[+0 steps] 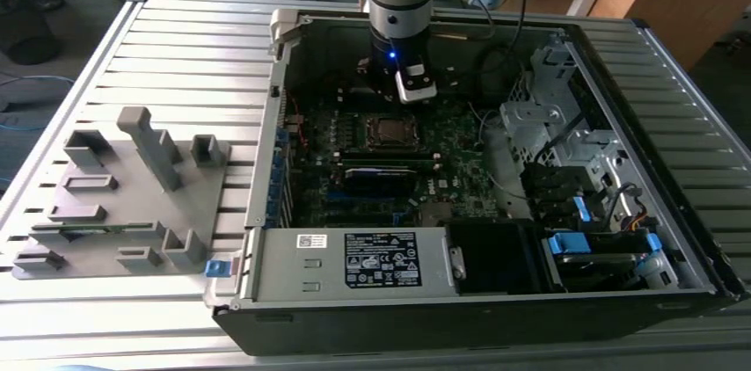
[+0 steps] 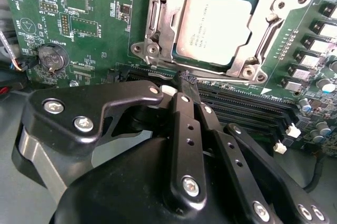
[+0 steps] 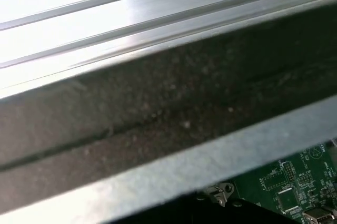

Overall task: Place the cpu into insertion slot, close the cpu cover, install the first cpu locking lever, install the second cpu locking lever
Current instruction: 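Install the first cpu locking lever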

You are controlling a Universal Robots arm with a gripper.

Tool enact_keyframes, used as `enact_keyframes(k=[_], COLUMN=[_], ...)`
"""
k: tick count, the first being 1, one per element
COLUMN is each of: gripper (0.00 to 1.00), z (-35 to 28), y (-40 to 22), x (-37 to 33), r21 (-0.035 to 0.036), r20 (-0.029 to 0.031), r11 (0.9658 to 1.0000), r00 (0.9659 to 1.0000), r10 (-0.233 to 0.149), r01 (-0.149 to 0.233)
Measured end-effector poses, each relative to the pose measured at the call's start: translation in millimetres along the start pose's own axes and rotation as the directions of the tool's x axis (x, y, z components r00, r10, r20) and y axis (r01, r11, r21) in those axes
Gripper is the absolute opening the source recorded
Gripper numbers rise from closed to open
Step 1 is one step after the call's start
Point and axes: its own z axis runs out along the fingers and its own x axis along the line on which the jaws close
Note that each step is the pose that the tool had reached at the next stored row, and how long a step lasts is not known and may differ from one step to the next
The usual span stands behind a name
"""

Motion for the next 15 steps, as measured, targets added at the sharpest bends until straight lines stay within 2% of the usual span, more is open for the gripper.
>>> enact_keyframes(k=[15], gripper=[0.11], z=[0.2], y=[3.6], x=[1.3], r21=[-0.0006], r20=[0.0001], r11=[1.0000], r00=[1.0000], r10=[0.003], r01=[-0.003])
